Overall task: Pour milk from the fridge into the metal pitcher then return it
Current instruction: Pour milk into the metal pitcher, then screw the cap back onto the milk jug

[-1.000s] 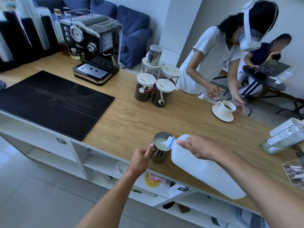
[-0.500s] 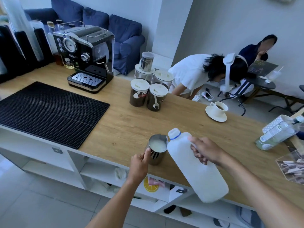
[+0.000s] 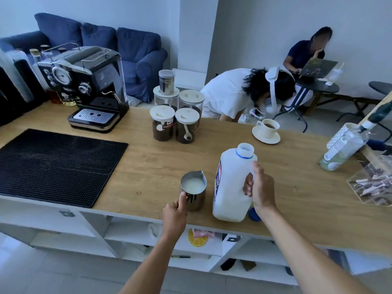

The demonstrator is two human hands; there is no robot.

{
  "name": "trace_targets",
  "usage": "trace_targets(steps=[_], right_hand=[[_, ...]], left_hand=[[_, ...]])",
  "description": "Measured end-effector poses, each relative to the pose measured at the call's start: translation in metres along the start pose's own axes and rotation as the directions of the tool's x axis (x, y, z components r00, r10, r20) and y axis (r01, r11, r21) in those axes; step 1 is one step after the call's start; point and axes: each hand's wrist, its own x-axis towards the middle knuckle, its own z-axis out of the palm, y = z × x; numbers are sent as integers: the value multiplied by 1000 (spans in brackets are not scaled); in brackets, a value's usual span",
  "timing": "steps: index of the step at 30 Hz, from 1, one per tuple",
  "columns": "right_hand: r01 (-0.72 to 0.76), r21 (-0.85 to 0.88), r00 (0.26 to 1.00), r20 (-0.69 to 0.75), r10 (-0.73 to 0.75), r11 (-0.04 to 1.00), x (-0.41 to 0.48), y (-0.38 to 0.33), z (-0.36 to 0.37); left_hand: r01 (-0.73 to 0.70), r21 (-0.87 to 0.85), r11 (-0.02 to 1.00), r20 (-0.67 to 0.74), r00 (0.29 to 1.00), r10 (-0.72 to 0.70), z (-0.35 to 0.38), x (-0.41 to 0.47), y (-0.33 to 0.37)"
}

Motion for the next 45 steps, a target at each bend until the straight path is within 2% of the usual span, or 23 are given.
trace_targets(steps=[5,9,10,12,14,16,18,20,23,24,28,34,36,37,40,42,45], right_hand=[[15,-15,993,-114,-17,1000,2,12,-4],[13,-56,997,-77,-17,998,4,13,-12],[6,-71,998,-63,-10,997,5,16,-16],[36,-99,999,5,-36,994,6,20,-16],[97,-95,994,55,-92,991,7,31,-24],[188,-177,982,53,-181,966,6,48,-35],[275,-351,953,-25,-302,895,5,73,-55],[212,-514,948,-97,-302,831,4,103,-80],[14,-728,990,-84,-109,685,-4,142,-109],[-10,-767,998,-47,-40,641,-7,150,-115],[71,-876,993,107,49,476,0,155,-118],[161,-953,984,176,38,255,14,143,-100],[171,-949,980,192,56,266,16,138,-98],[173,-937,979,196,47,302,17,133,-99],[112,-855,991,136,11,507,15,100,-104],[109,-799,994,106,-40,591,16,69,-113],[323,-806,940,213,-266,496,19,24,-126]], left_hand=[[191,-35,981,50,981,-189,0,5,11],[185,2,983,-90,979,-184,-5,19,8],[137,75,988,-146,981,-125,-3,21,11],[-72,220,973,-249,960,128,-5,15,21],[-375,273,886,-136,897,421,6,-1,46],[-535,210,818,112,845,523,24,-18,72],[-582,181,792,307,799,517,44,-26,86],[-612,189,768,381,767,517,64,-26,92],[-598,224,770,335,789,515,86,-21,93],[-595,248,765,292,798,526,90,-19,92],[-616,286,734,204,787,582,97,-11,87],[-616,244,749,196,788,584,98,-14,84],[-613,246,751,197,790,581,97,-14,84],[-614,250,749,198,789,581,97,-13,84],[-615,253,747,195,789,583,97,-13,83],[-617,250,746,187,787,588,98,-12,83],[-613,242,752,183,790,584,99,-12,82]])
